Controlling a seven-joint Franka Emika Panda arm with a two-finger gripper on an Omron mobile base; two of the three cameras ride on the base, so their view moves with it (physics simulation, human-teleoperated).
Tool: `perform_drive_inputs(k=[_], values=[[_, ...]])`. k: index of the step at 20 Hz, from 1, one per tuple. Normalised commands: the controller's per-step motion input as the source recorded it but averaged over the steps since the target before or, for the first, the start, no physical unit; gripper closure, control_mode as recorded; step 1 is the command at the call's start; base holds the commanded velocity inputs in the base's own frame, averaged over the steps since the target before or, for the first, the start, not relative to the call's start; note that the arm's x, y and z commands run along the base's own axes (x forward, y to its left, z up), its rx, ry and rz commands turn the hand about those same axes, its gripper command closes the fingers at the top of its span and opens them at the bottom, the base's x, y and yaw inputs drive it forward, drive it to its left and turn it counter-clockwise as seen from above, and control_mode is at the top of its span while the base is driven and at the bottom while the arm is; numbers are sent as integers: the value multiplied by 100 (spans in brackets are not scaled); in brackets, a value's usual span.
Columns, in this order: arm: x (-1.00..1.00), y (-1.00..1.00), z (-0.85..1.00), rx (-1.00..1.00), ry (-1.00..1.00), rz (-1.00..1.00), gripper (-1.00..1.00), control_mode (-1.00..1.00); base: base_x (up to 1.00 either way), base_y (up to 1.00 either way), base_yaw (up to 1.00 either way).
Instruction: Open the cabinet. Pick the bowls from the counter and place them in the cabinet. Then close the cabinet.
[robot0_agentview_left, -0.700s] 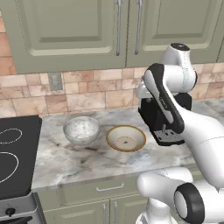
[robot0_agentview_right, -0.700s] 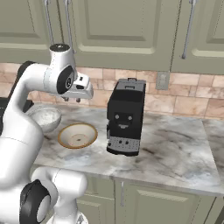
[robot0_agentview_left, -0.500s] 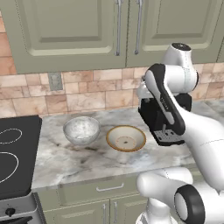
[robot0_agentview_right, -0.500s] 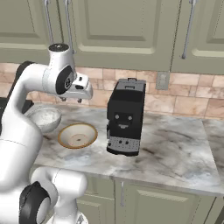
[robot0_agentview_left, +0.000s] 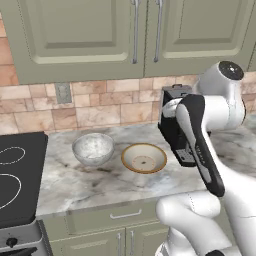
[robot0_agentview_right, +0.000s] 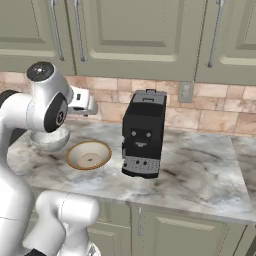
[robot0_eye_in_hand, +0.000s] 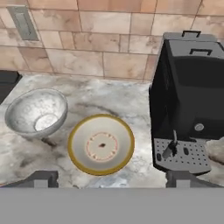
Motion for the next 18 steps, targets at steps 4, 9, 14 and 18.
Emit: perform_drive_inputs(k=[4,9,14,18], values=[[-28,19,49,-6,-55,0,-100,-100,0,0,0],[-8,12,61,-2,-56,0,-100,-100,0,0,0],[0,5,62,0,-49,0,-100,-100,0,0,0],[0,1,55,0,-43,0,-100,-100,0,0,0]])
